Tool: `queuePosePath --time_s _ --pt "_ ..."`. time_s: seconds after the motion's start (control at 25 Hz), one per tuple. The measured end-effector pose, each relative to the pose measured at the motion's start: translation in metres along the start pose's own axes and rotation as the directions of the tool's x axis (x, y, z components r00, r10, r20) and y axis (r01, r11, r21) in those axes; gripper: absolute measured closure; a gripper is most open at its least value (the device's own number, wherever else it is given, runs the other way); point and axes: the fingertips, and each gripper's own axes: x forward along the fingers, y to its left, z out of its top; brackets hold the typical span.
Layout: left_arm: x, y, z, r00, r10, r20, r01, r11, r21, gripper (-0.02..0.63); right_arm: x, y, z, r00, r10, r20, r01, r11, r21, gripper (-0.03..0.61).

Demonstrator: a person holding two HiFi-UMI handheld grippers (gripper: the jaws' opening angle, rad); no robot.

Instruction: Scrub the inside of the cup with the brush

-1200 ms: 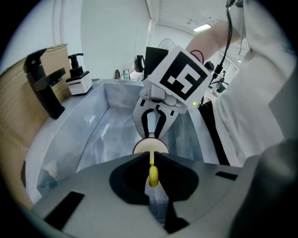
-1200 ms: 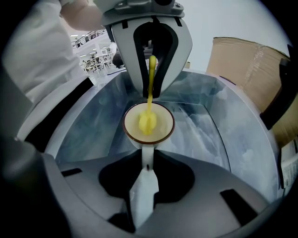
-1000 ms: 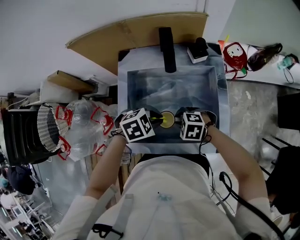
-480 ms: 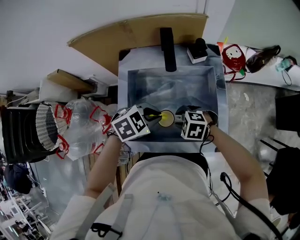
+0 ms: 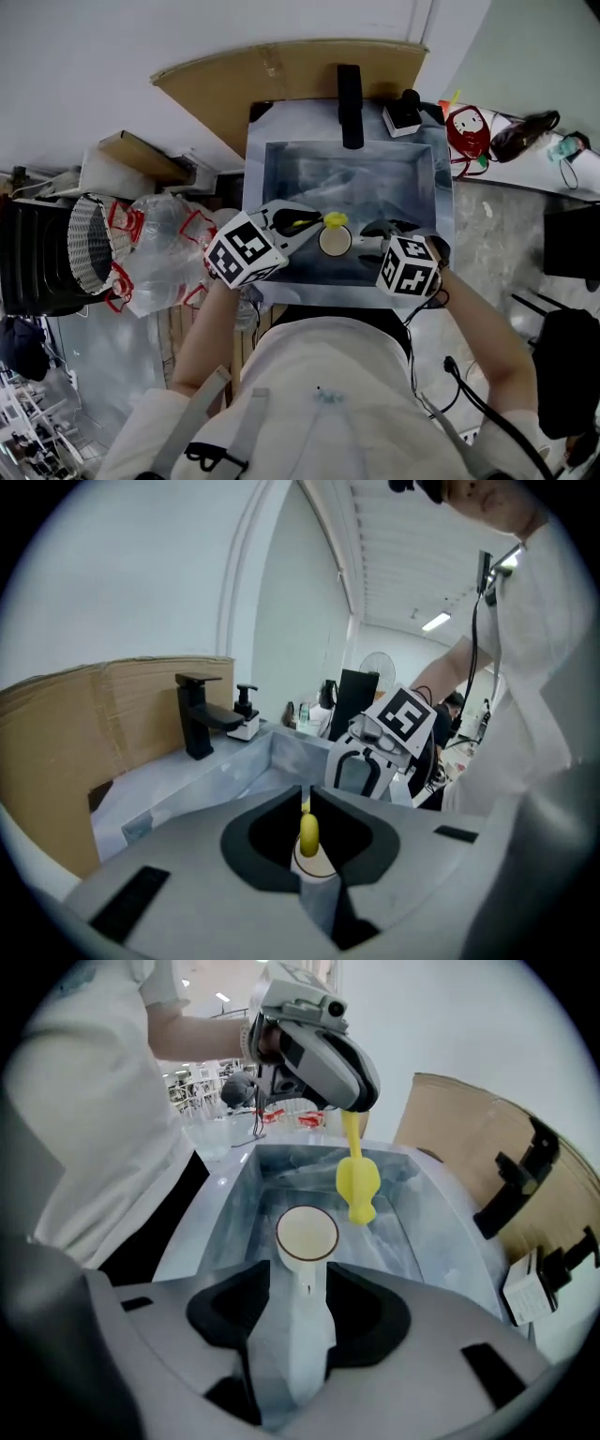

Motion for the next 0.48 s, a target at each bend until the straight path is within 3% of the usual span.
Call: queuePosePath --time_s 0.16,0.28,0.36,0.48 --pt "-0.017 0.008 0.029 0.987 0.077 0.144 -0.074 0.997 -0.028 0.580 -0.027 -0.013 0.012 0.994 -0.071 0.083 0.066 0.996 0.061 0.373" --pt "-0.035 0.014 0.052 0.957 0.135 0.257 -0.132 0.991 -0.030 0.580 -0.058 -0.031 0.027 0.969 -0.161 0.188 0.131 0.978 0.164 0.364" --pt "-0.050 0.018 0.064 0.923 0.175 0.343 -0.170 0.984 -0.046 0.580 -0.082 -0.043 0.040 0.936 -0.236 0.263 0.178 0.958 0.225 0.358" --pt "-0.078 0.023 0.083 0.848 0.234 0.475 -0.210 0.972 -0.105 0.580 -0.118 -0.056 0.063 0.859 -0.341 0.382 0.237 0.926 0.292 0.359"
